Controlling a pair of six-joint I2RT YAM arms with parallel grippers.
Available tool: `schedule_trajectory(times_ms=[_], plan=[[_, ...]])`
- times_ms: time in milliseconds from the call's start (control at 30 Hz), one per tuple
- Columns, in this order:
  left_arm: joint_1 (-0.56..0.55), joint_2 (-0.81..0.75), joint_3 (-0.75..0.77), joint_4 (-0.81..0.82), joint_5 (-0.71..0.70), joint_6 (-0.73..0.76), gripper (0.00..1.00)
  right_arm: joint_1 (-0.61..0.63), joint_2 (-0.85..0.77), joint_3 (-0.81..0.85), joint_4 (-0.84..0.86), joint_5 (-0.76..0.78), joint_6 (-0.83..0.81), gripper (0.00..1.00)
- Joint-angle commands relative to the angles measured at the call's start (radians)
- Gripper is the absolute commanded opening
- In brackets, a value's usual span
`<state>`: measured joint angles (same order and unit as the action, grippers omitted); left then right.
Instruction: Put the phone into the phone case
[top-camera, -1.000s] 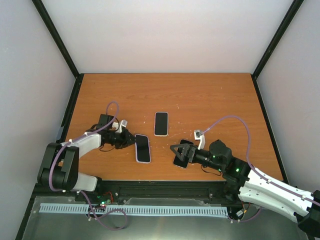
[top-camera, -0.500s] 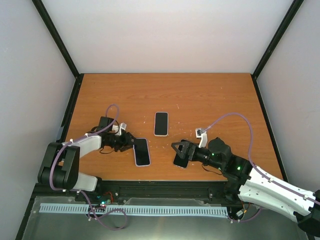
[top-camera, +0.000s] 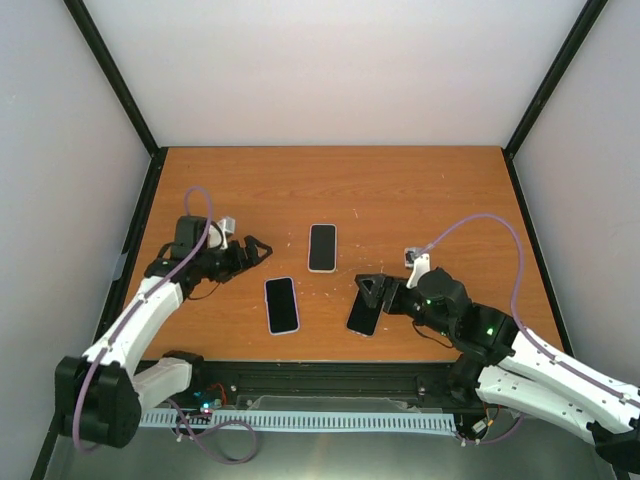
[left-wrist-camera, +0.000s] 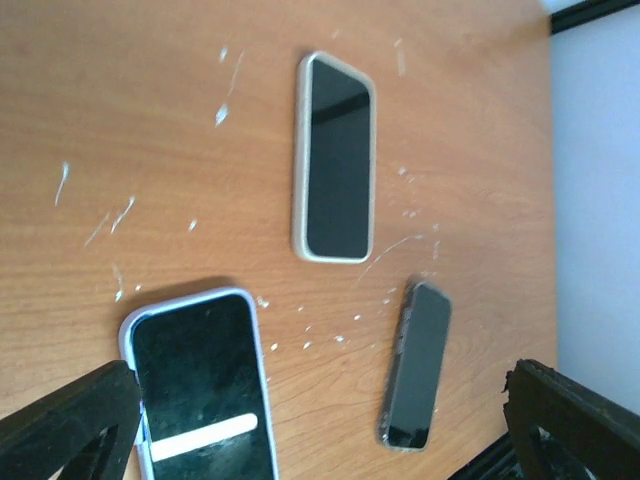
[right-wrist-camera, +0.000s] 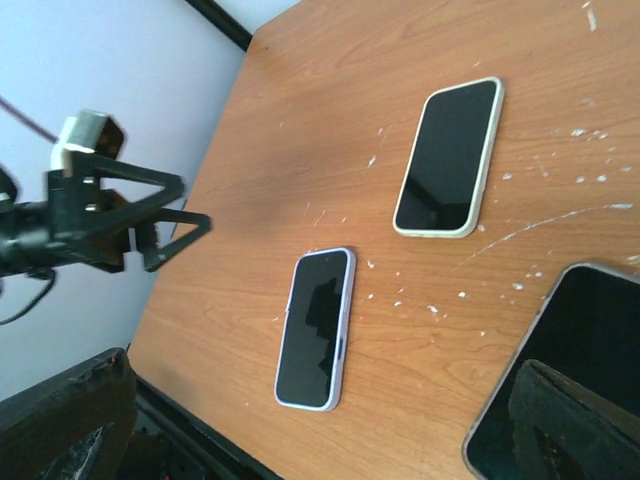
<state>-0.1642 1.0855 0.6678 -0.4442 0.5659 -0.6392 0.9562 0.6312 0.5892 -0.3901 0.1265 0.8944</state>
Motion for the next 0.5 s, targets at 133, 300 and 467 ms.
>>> schedule_trajectory(times_ms=[133, 300, 467], plan=[[0.005, -0.206, 0.132, -0.117, -0.068, 0.046, 0.99, 0.000, 0.008, 0.132, -0.149, 0.133, -0.043, 1.00], [0.005, -0.302, 0.172, -0.126, -0.023, 0.063, 1.00, -0.001, 0.018, 0.215, -0.216, 0.161, -0.066, 1.00], [0.005, -0.353, 0.212, -0.156, -0.003, 0.067, 1.00, -0.001, 0.018, 0.305, -0.281, 0.182, -0.069, 1.00]])
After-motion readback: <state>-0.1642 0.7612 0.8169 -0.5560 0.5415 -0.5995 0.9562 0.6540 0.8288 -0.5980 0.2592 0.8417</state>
